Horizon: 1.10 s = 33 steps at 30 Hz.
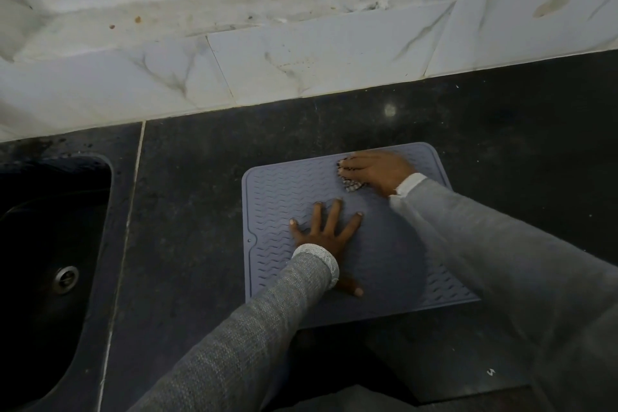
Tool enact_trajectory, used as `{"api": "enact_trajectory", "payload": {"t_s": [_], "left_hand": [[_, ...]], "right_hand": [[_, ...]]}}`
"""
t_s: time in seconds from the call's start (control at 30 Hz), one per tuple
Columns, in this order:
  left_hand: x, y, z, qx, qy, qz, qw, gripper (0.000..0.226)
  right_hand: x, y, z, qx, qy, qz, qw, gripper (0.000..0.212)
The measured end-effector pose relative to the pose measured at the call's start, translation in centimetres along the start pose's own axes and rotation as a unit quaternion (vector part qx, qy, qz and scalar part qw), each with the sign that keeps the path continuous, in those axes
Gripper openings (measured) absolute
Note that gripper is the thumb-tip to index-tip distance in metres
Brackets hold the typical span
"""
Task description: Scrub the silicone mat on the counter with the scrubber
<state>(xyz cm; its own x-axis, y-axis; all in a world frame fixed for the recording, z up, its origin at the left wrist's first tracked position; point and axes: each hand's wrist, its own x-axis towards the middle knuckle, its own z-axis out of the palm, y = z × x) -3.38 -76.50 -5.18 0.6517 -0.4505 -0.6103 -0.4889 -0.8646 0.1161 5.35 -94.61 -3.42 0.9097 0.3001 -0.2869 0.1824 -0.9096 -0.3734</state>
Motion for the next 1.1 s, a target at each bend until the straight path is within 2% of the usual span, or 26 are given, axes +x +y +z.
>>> {"api": "enact_trajectory", "payload": {"t_s": [0.1,0.13,0.2,0.3,0.33,0.47,0.57,0.67,0.8,0.9,1.0,1.1], "left_hand": [[-0.1,0.1,-0.1,0.0,0.001,0.0,1.0,0.139],[-0.2,0.1,-0.2,0.0,0.001,0.0,1.0,0.138],[-0.4,0.2,-0.4,0.002,0.001,-0.001,1.0,0.138],[-0.5,0.3,-0.5,0.0,-0.002,-0.001,1.0,0.138],[-0.5,0.3,-0.6,0.001,-0.005,-0.001,1.0,0.137],[-0.5,0.3,-0.5,0.01,-0.014,0.001,1.0,0.137],[-0.6,0.1,-0.4,0.0,-0.004,0.004,1.0,0.135],[-0.5,0.1,-0.5,-0.003,-0.003,0.006,1.0,0.135],[-0.5,0.1,-0.5,-0.002,0.001,0.003,1.0,0.137],[-0.4,0.1,-0.3,0.004,0.002,0.002,1.0,0.137],[-0.3,0.2,-0.2,0.011,-0.01,-0.002,1.0,0.138],[-0.4,0.1,-0.2,0.009,-0.003,0.0,1.0,0.138]], "right_hand": [[-1.5,2.9,-1.1,-0.018,-0.011,0.007,1.0,0.036],[-1.6,3.1,-1.4,0.005,-0.011,0.028,1.0,0.034],[-1.0,2.0,-1.7,-0.023,0.015,0.048,0.998,0.033],[0.6,-1.5,-1.0,-0.078,0.03,-0.035,0.996,0.038],[1.5,-2.9,-0.4,-0.074,0.015,-0.055,0.996,0.04],[2.7,-4.9,0.9,0.027,-0.021,-0.001,0.999,0.045],[0.7,-1.3,0.2,-0.037,-0.045,-0.021,0.998,0.043],[-0.5,1.6,-0.8,-0.076,-0.007,0.012,0.997,0.039],[1.2,-0.6,-1.5,-0.111,-0.01,0.016,0.994,0.033],[2.8,-4.1,-0.1,-0.063,0.008,-0.045,0.997,0.038],[3.6,-6.1,1.2,-0.003,-0.05,-0.011,0.999,0.043],[2.0,-3.9,0.7,0.021,-0.039,0.004,0.999,0.044]]}}
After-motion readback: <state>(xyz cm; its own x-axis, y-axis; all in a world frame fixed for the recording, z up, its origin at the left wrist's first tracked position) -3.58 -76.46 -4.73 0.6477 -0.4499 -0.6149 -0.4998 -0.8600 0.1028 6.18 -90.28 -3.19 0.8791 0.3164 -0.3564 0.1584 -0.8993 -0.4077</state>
